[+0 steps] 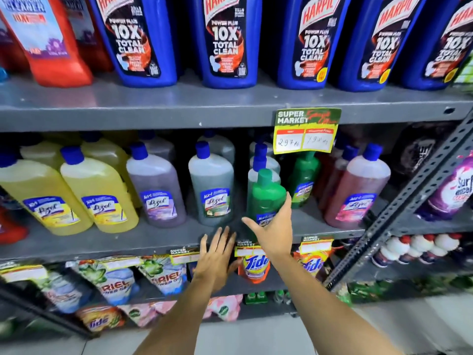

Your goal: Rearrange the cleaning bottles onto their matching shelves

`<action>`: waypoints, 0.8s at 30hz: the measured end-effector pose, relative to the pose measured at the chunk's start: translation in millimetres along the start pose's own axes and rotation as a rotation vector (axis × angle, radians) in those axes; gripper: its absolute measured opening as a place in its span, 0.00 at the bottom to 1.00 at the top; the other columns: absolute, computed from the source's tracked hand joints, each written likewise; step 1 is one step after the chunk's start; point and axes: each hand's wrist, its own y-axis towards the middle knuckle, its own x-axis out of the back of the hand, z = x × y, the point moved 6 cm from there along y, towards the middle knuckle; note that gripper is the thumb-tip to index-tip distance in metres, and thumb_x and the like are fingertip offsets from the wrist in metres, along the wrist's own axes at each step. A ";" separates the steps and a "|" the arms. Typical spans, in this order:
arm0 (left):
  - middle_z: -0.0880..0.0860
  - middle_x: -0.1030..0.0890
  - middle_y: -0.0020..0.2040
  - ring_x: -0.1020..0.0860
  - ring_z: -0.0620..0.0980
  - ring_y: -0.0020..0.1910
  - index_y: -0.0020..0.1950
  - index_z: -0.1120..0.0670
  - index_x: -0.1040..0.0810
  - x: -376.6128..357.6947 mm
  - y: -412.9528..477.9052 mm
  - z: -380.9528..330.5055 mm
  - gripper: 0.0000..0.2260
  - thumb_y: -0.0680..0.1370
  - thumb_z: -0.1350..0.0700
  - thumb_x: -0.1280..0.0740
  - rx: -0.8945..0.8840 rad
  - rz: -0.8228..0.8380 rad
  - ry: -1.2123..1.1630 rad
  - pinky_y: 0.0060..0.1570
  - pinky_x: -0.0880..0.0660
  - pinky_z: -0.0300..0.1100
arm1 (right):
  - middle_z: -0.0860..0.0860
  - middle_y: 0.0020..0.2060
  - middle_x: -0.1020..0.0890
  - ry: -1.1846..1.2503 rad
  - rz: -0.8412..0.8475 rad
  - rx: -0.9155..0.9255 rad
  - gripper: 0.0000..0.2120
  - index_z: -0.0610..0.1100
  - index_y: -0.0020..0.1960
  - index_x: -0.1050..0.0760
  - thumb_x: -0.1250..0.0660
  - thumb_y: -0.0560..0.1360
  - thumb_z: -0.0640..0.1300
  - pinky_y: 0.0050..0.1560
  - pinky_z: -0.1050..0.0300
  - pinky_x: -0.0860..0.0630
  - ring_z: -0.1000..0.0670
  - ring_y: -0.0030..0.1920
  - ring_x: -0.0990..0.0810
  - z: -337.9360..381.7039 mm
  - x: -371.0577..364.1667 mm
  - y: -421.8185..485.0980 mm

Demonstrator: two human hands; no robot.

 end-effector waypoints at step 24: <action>0.55 0.39 0.76 0.43 0.55 0.75 0.76 0.53 0.44 -3.6 -0.3 0.4 0.30 0.79 0.37 0.51 -0.068 -0.083 0.008 0.69 0.54 0.58 | 0.47 0.66 0.27 -0.009 -0.160 -0.088 0.50 0.50 0.72 0.46 0.18 0.61 0.50 0.63 0.46 0.27 0.42 0.63 0.24 -53.4 76.6 58.0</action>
